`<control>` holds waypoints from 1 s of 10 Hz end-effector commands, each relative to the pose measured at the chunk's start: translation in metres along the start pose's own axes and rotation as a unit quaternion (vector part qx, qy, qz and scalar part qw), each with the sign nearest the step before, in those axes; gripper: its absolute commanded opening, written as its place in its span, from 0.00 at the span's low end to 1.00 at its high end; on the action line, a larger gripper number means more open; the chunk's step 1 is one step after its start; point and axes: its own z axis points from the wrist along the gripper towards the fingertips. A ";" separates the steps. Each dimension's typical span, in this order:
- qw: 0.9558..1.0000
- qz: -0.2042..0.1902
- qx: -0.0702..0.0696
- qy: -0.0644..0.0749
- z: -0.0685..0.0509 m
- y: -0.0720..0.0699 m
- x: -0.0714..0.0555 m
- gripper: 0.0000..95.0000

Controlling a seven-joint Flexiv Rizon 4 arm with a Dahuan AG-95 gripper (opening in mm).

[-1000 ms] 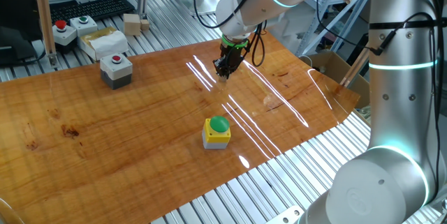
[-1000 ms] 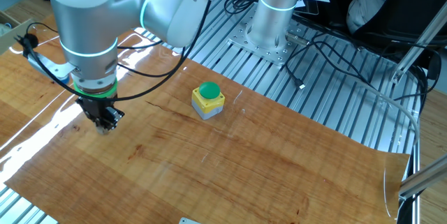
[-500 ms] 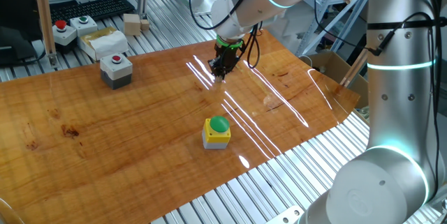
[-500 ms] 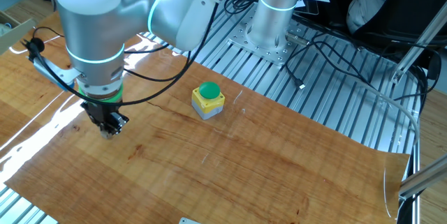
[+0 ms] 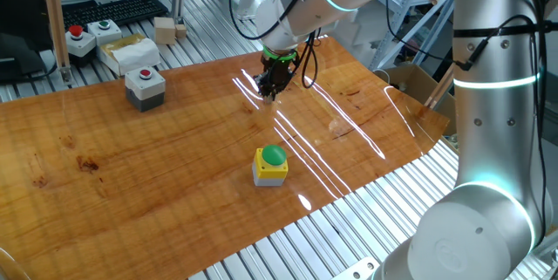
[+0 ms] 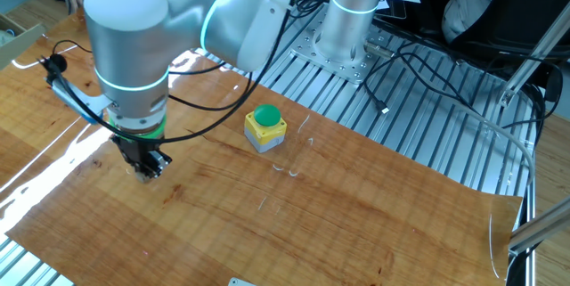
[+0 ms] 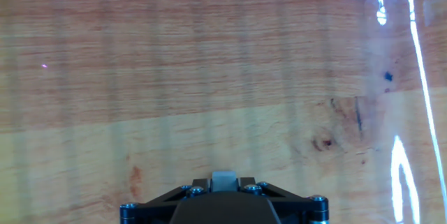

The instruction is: Hold a small block with the gripper and sweep it from left to right on the table

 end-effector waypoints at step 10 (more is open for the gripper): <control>0.999 0.047 -0.001 0.003 0.000 0.045 0.008 0.00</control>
